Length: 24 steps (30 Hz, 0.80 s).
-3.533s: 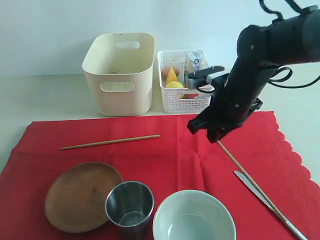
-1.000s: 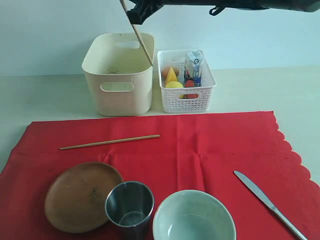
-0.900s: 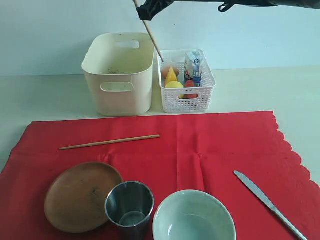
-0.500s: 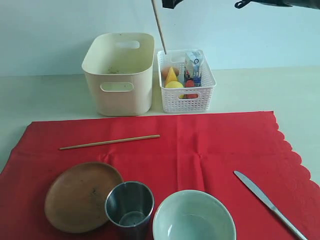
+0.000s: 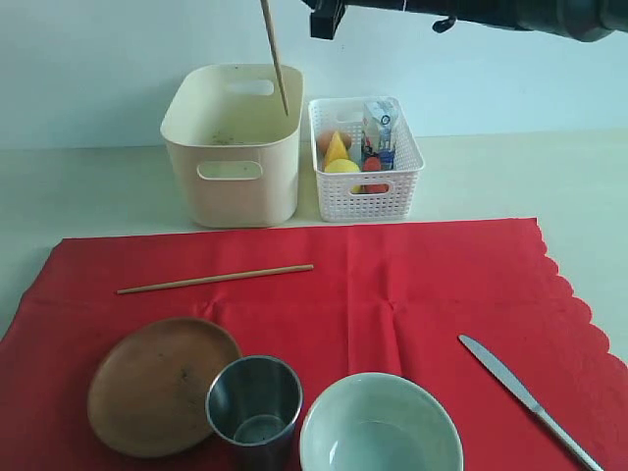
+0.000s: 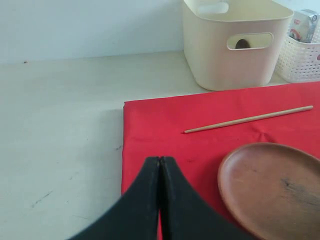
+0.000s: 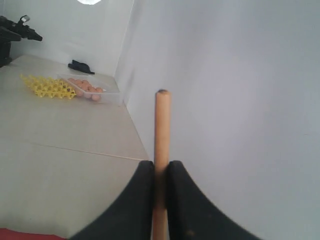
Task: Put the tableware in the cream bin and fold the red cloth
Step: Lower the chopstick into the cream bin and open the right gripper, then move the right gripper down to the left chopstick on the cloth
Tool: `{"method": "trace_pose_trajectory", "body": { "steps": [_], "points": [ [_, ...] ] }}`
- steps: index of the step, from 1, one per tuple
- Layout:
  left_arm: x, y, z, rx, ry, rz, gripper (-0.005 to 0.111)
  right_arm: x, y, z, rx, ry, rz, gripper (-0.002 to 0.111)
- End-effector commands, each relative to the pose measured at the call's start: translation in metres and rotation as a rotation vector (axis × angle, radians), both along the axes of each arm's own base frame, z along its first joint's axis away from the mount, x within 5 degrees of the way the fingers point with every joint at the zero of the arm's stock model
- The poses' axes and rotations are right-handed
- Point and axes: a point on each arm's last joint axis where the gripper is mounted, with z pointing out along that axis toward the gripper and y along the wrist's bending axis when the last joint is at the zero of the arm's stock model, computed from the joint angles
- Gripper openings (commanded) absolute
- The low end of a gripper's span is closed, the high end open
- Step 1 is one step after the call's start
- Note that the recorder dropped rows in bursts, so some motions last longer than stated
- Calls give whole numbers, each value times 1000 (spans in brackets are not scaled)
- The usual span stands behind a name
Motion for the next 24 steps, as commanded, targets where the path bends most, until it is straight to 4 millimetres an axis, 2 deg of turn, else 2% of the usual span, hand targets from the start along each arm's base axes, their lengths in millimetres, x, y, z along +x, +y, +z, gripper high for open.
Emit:
{"method": "trace_pose_trajectory", "body": {
  "steps": [1,8,10,13,16,18,20,24],
  "points": [
    [0,0,0,-4,-7,4,0,6,3,-12,11,-2,28,0],
    [0,0,0,-4,-7,4,0,17,6,-38,2,36,26,0],
    [0,0,0,-4,-7,4,0,19,6,-45,-1,50,26,5],
    [0,0,0,-4,-7,4,0,20,7,-49,-3,58,26,23],
    [0,0,0,-4,-7,4,0,19,7,-48,-1,58,31,52],
    [0,0,0,-4,-7,4,0,18,6,-43,3,53,33,66],
    [0,0,0,-4,-7,4,0,16,6,-37,14,82,37,72],
    [0,0,0,-4,-7,4,0,11,4,-20,39,137,47,72]
  ]
}}
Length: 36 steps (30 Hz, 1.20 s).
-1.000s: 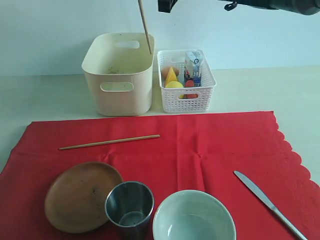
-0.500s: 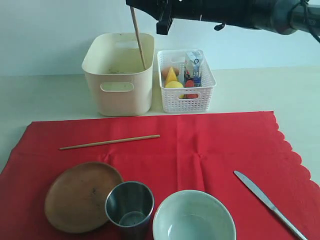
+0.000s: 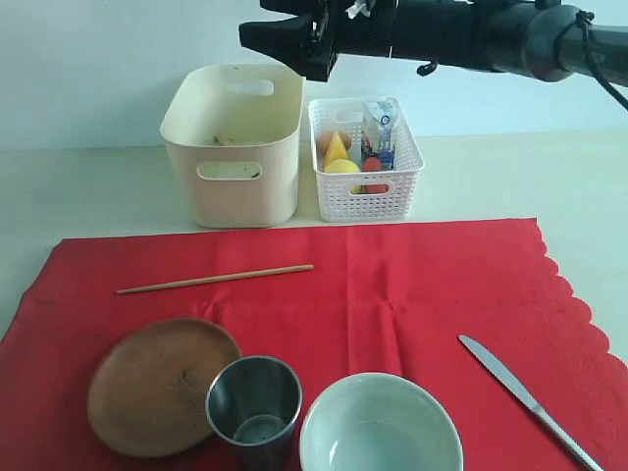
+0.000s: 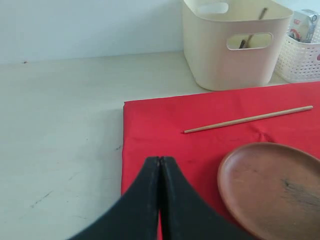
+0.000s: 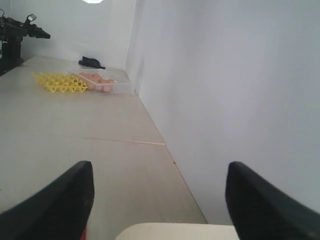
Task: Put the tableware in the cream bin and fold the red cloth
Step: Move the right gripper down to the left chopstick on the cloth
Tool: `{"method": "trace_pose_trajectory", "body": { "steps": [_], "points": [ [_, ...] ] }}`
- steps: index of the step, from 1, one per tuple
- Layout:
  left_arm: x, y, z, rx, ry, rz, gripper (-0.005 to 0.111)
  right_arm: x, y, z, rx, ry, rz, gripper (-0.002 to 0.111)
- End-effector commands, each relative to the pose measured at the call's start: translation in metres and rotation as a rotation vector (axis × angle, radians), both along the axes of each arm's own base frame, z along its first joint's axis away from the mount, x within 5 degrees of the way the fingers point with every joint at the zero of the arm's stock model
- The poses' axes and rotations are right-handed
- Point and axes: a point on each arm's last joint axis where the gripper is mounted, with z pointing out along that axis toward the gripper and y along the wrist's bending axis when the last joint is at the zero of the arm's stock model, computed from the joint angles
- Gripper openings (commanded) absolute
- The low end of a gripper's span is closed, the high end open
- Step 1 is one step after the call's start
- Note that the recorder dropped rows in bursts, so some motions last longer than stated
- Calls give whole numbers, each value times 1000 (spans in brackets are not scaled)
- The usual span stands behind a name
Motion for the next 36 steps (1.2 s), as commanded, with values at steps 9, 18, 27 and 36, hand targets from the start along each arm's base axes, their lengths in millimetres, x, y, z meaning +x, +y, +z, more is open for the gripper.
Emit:
{"method": "trace_pose_trajectory", "body": {
  "steps": [9,18,27,36],
  "points": [
    [0,0,0,-4,-7,4,0,-29,-6,52,-205,106,45,72],
    [0,0,0,-4,-7,4,0,-45,1,35,-510,232,77,67],
    [0,0,0,-4,-7,4,0,-74,61,-8,-882,280,87,63],
    [0,0,0,-4,-7,4,0,-76,91,-64,-1067,282,22,62]
  ]
}}
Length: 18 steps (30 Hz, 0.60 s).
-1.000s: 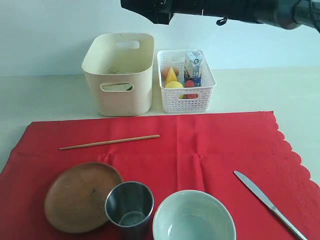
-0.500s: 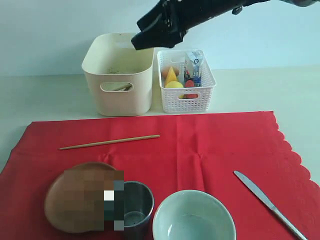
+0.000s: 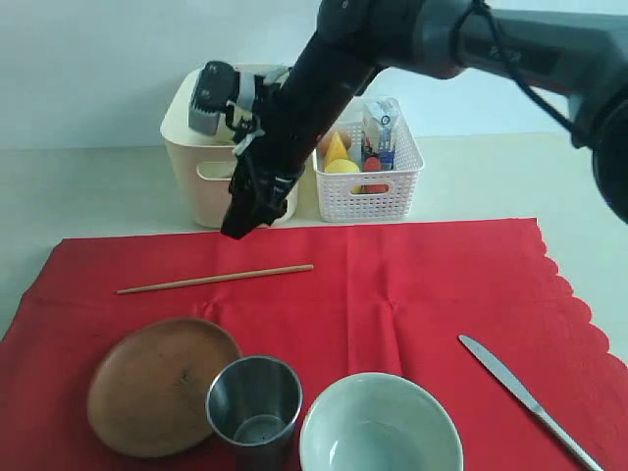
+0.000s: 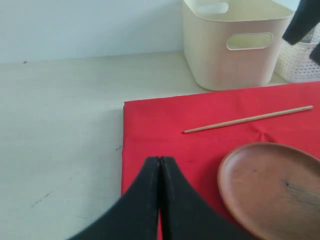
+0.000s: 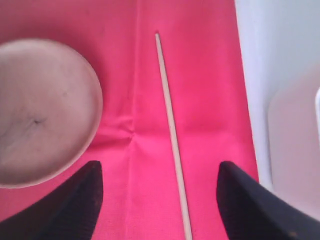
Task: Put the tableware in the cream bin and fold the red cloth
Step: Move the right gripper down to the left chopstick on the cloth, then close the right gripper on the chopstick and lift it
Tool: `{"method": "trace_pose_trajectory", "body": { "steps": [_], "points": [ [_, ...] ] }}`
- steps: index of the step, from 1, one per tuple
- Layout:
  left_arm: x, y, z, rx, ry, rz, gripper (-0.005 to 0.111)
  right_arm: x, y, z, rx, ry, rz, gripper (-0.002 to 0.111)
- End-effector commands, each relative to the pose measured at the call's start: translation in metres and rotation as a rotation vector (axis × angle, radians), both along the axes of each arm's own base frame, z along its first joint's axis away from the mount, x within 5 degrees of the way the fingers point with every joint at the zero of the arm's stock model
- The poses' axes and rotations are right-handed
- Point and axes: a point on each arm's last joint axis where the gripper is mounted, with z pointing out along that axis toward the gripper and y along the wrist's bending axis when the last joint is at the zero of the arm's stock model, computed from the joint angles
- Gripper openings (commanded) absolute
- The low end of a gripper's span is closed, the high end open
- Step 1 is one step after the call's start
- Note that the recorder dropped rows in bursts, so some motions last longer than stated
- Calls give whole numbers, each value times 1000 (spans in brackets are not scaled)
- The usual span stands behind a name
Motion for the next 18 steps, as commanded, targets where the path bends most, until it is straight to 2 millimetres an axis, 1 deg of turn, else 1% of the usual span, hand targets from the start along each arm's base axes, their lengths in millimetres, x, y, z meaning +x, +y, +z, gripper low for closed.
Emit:
{"method": "trace_pose_trajectory", "body": {
  "steps": [1,13,16,18],
  "points": [
    [0,0,0,-4,-7,4,0,6,5,-27,-72,-21,-41,62],
    [0,0,0,-4,-7,4,0,19,8,-90,-139,-20,-69,61],
    [0,0,0,-4,-7,4,0,20,8,-100,-157,-26,-69,55],
    [0,0,0,-4,-7,4,0,22,7,-106,-167,-31,-88,47]
  ]
}}
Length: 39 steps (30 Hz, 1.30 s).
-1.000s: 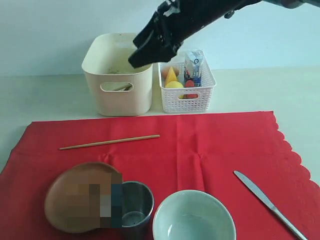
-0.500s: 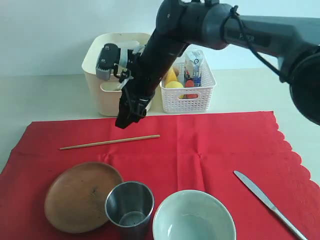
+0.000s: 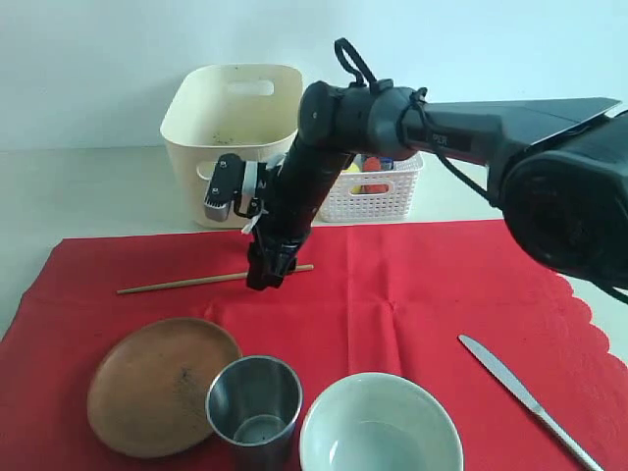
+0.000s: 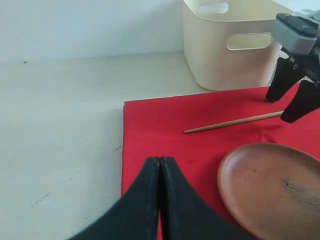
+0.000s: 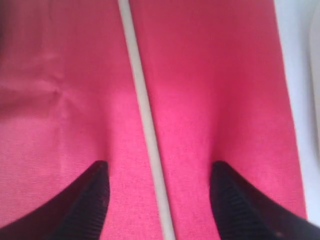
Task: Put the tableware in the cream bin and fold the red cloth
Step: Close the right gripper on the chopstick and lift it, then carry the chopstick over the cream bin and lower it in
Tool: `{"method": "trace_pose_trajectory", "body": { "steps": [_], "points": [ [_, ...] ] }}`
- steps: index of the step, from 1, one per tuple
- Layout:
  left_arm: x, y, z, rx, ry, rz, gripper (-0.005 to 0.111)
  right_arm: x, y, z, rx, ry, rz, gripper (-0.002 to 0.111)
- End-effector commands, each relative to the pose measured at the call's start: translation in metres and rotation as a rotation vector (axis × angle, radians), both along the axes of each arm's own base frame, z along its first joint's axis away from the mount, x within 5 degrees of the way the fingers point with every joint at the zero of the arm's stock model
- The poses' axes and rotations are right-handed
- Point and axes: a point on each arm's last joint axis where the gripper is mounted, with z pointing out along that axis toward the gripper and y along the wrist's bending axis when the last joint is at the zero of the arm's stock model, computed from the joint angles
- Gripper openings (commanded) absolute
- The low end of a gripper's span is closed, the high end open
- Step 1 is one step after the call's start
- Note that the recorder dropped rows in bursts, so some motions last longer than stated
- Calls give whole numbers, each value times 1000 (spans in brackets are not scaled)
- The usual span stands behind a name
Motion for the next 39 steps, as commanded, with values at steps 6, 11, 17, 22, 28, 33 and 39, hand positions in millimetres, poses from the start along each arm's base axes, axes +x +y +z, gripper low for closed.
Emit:
{"method": "trace_pose_trajectory", "body": {
  "steps": [6,11,17,22,28,33,39],
  "points": [
    [0,0,0,-4,-7,4,0,9,-2,-15,-41,-55,-85,14],
    [0,0,0,-4,-7,4,0,10,-2,2,-22,-70,-118,0],
    [0,0,0,-4,-7,4,0,5,1,54,85,-83,-173,0],
    [0,0,0,-4,-7,4,0,-13,4,126,279,-79,-127,0],
    [0,0,0,-4,-7,4,0,-7,-25,203,724,-80,-124,0],
    [0,0,0,-4,-7,4,0,21,-62,201,1009,-58,-77,0],
    [0,0,0,-4,-7,4,0,37,-72,170,1151,-122,42,0]
  ]
}}
